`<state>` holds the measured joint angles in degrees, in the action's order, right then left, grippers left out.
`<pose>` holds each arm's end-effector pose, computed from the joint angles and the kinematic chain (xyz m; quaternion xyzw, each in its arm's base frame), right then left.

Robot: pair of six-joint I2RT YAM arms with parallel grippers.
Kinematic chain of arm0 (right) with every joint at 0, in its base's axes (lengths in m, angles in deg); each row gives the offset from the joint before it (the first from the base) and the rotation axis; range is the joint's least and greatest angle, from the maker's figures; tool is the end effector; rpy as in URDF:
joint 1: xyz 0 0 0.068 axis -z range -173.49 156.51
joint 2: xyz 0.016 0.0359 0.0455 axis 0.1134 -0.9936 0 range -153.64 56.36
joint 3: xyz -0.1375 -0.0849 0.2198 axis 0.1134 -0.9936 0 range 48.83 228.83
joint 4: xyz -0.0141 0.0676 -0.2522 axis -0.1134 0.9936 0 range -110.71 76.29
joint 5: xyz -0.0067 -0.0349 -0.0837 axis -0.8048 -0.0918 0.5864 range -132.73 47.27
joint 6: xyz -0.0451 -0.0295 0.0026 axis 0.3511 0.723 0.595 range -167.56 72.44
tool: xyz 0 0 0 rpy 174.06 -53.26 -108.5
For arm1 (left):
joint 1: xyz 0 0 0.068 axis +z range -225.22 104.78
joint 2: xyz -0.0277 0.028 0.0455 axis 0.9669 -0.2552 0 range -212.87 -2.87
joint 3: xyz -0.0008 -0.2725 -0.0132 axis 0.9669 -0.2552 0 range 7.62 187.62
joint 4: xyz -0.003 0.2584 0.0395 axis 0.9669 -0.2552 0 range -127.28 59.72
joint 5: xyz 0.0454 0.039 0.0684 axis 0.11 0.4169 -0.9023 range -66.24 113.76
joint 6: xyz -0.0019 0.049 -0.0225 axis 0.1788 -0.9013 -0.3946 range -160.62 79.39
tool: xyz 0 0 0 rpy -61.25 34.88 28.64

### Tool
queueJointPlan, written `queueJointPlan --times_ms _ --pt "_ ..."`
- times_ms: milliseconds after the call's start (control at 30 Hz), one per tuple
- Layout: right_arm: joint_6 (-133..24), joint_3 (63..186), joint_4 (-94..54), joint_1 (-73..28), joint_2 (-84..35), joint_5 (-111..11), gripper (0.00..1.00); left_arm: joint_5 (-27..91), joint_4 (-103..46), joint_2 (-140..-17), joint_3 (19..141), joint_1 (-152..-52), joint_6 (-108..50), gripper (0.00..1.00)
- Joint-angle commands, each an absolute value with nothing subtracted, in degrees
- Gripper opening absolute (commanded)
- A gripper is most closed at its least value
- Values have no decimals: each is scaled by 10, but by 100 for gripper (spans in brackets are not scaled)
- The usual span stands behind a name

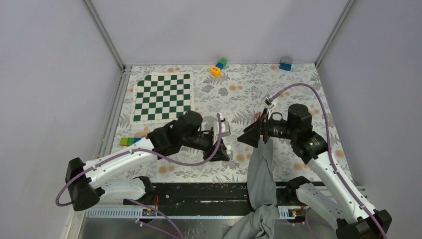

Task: Paint the nails
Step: Pick up the nail polish bottle from the center of the board.

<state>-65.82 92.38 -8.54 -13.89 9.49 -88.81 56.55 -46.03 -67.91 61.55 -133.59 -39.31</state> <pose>0.1624 0.0877 0.3254 -0.2506 0.7279 0.4783 0.4225 0.1164 -0.2257 0.3175 0.5203 0.6474 -0.4585 0.3161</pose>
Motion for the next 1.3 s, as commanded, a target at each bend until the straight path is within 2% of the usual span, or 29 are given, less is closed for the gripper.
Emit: queueJointPlan --times_ms 0,333,567,833,1267 --pt "-662 946 -127 -177 104 -933 82 702 -559 -685 658 -1286 -443 0" --pt "-759 905 -274 -212 156 -877 84 762 -565 -697 698 -1260 -445 0" --pt "-750 924 -252 -252 124 -882 82 773 -575 -733 713 -1254 -459 0" --pt "-736 940 -217 -303 91 -888 77 786 -563 -732 714 -1248 -454 0" --pt "-772 927 -282 -349 58 -885 63 789 -543 -728 702 -1241 -439 0"
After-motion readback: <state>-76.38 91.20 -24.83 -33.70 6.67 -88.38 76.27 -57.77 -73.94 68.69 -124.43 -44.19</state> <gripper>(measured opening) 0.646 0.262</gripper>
